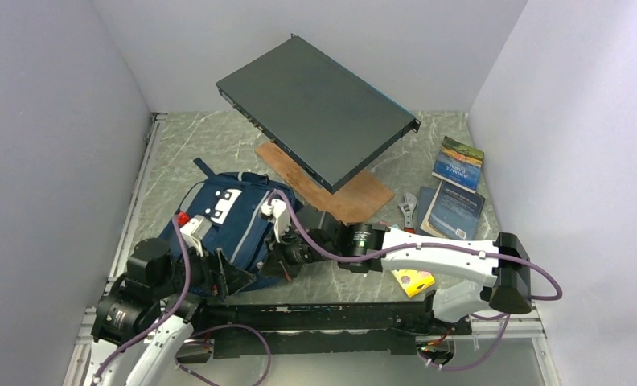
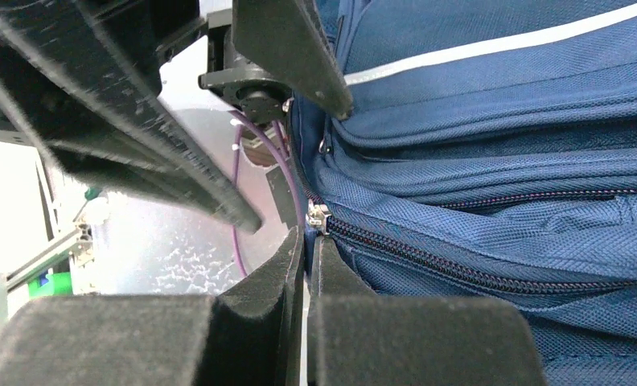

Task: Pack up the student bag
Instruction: Unzip the student bag at the center of the board.

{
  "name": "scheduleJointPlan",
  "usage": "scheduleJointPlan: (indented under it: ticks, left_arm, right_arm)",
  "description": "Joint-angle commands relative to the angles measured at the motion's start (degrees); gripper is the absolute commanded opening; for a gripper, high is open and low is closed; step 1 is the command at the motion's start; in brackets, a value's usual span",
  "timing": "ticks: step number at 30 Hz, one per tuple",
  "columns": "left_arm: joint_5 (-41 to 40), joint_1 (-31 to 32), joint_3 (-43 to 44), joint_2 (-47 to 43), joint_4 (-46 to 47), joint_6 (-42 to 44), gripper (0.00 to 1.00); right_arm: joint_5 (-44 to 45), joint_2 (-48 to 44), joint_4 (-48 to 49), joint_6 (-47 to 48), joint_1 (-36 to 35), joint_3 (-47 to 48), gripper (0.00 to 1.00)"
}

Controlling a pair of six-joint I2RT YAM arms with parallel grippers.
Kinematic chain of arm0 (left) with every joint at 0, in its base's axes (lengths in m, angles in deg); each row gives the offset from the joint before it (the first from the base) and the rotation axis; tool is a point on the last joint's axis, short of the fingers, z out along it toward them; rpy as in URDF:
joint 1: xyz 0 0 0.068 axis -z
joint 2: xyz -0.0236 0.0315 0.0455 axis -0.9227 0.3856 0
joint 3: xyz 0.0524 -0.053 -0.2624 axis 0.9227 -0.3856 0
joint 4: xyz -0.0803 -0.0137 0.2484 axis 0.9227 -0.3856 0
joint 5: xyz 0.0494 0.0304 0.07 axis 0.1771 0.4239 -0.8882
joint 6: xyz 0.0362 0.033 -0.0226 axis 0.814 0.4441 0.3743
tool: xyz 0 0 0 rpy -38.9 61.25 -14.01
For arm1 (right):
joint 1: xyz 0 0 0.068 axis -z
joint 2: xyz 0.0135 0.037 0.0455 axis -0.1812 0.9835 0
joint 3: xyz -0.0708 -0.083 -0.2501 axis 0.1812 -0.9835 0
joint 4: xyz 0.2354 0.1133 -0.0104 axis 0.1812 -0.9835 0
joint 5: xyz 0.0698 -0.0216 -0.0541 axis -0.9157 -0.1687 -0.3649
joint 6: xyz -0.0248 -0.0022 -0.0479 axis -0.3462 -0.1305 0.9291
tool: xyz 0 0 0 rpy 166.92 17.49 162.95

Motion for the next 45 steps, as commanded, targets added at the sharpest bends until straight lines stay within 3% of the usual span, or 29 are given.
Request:
scheduleJointPlan:
  ticks: [1,4,7,10,12,14,17,22,25,32,39,45]
  left_arm:
    - [4.3,-0.1,-4.3,-3.3,6.0,-5.2,0.93]
    - [8.3,-0.1,-8.6,-1.3,12.0,-7.7,0.91]
    - [9.2,-0.1,-9.4,1.4,12.3,-6.7,0.79]
    - [5.3,-0.1,-7.8,2.9,9.3,-4.2,0.54]
    - [2.8,-0.1,-6.5,3.6,7.1,-2.9,0.43]
    - [0.6,-0.1,-5.4,3.8,5.4,-2.4,0.15]
    - [-3.5,-0.1,-3.9,2.6,3.9,-2.6,0.01]
    - [-22.9,-0.1,3.1,-0.1,-4.7,-2.4,0.0]
    - [-30.2,-0.1,6.1,-3.3,-5.7,-1.0,0.0]
    - [-32.8,-0.1,11.0,-5.3,-8.3,3.1,0.0]
    - [-39.5,-0.1,12.8,-6.1,-11.7,5.6,0.0]
    - [-43.1,-0.1,14.3,-7.1,-12.0,3.8,0.0]
  right_arm:
    - [-1.7,-4.4,8.7,1.3,2.2,1.1,0.0]
    - [-2.6,-4.5,12.1,-0.1,2.5,0.6,0.01]
    - [-2.5,-3.7,11.6,-1.2,3.1,1.5,0.02]
    - [-2.9,-3.3,10.4,-1.5,3.6,2.6,0.01]
    - [-3.3,-3.6,9.7,-0.9,3.7,2.6,0.01]
    - [-2.5,-4.0,7.5,0.0,3.7,2.9,0.01]
    - [0.1,-5.0,3.2,2.2,3.8,3.3,0.02]
    - [13.3,-8.0,-7.2,4.5,3.8,2.7,0.04]
    - [20.4,-9.5,-12.1,5.1,3.8,1.8,0.02]
    - [37.1,-8.6,-21.2,6.0,3.8,1.3,0.0]
    - [43.1,-7.0,-24.3,9.1,3.8,-0.2,0.0]
    - [46.3,-6.6,-27.6,5.4,3.8,-3.4,0.0]
